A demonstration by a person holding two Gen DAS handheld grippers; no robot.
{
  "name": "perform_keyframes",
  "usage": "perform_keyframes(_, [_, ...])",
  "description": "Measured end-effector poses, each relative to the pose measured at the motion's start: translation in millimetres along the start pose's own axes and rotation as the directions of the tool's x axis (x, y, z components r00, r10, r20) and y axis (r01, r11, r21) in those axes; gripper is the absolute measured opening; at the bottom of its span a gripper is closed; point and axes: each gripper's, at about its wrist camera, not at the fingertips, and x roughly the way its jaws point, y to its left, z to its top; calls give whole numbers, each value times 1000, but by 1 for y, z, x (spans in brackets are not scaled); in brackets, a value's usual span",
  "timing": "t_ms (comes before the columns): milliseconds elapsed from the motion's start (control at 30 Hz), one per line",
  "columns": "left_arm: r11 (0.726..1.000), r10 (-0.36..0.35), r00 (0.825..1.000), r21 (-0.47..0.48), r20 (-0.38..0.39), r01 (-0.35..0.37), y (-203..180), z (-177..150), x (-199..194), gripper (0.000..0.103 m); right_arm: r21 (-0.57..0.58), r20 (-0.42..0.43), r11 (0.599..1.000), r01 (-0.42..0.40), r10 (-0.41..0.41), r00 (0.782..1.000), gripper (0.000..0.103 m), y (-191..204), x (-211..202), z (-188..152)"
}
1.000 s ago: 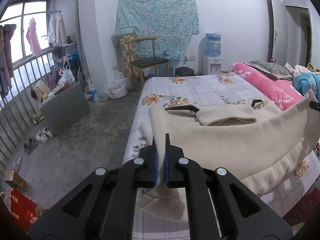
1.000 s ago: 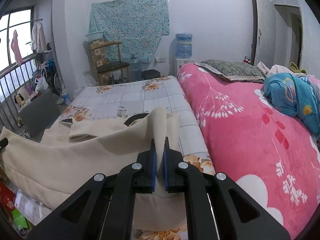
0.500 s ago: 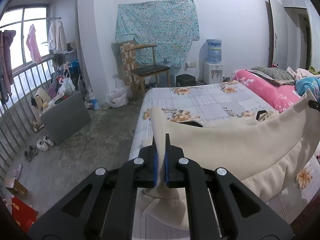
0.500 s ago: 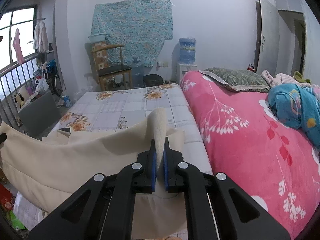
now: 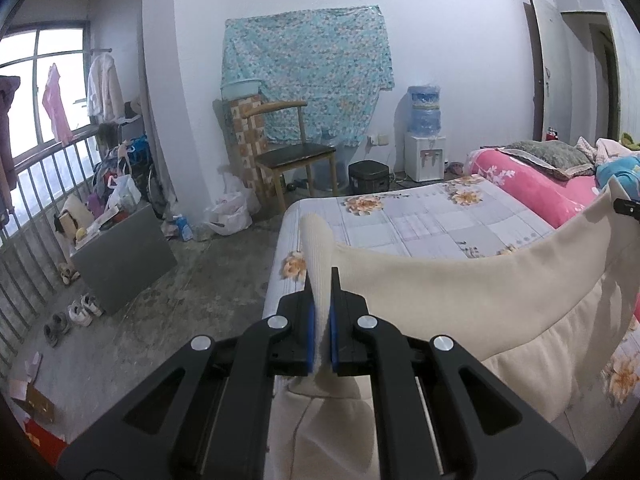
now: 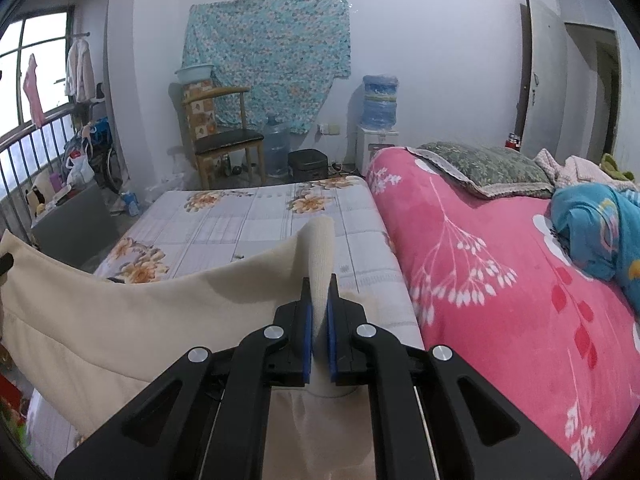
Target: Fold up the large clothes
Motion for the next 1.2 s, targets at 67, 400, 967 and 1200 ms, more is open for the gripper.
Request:
perform_keyframes(67, [1000,-7,1000,-4,-11,7,3,6,19,5,-7,-2,1000,-6,6,1000,6,1,11,9])
perform_keyframes(400, [998,-56,975,-51,-216,46,18,-5,141,6,-38,-149,999,-16,10,989,6,4,131,17])
perform_keyframes(967, [805,-525,820,-448,-230,390,85,-56,104,36,121,-318,934,-336,358,878,24,-17,110,-25])
perform_keyframes(1200, [856,-461,772,-450,-439,255,91,-135,79,28,46,-477,985,-167,169,863,13,-60,93,-84])
